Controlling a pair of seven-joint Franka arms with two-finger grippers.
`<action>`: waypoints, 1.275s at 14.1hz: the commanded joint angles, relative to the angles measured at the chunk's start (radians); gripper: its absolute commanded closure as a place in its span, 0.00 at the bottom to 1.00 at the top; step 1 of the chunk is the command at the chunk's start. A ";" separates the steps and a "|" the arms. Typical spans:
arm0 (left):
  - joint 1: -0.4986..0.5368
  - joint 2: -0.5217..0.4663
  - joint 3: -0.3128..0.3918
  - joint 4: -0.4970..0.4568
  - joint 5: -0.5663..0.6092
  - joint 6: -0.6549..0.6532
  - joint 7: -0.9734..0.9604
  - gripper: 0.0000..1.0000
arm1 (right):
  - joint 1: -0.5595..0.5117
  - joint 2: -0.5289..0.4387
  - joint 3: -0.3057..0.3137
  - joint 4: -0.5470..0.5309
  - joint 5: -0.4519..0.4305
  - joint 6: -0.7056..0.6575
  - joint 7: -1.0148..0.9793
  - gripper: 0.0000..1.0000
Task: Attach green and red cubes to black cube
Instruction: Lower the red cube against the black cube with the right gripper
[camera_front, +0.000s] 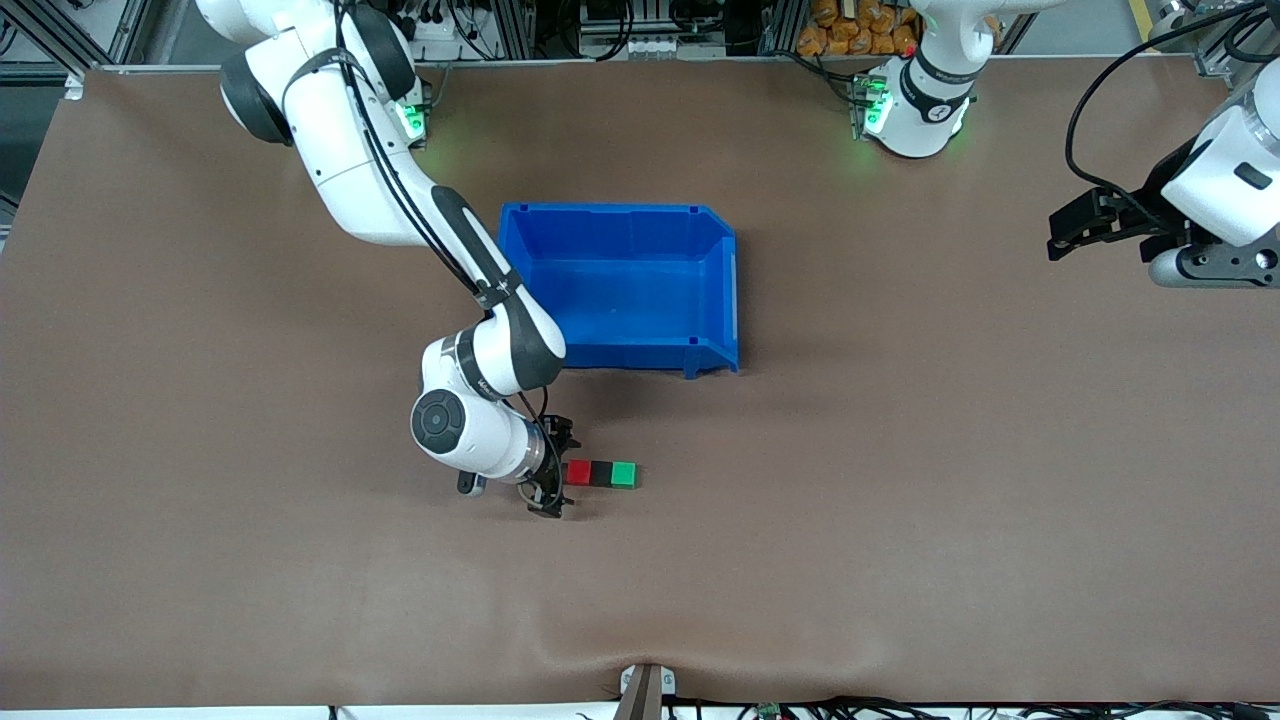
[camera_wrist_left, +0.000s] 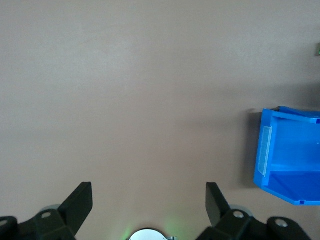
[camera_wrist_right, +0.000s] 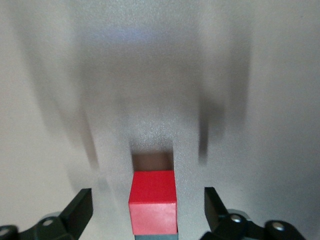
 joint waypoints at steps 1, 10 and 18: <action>0.000 -0.004 -0.004 -0.005 0.006 0.011 0.001 0.00 | 0.013 -0.003 -0.012 0.013 -0.020 -0.011 0.029 0.00; 0.000 -0.004 -0.004 -0.005 0.006 0.011 0.001 0.00 | 0.005 -0.018 -0.010 0.013 -0.063 -0.013 0.019 0.00; 0.000 -0.004 -0.004 -0.005 0.006 0.011 0.001 0.00 | -0.006 -0.055 -0.006 0.013 -0.049 -0.046 0.021 0.00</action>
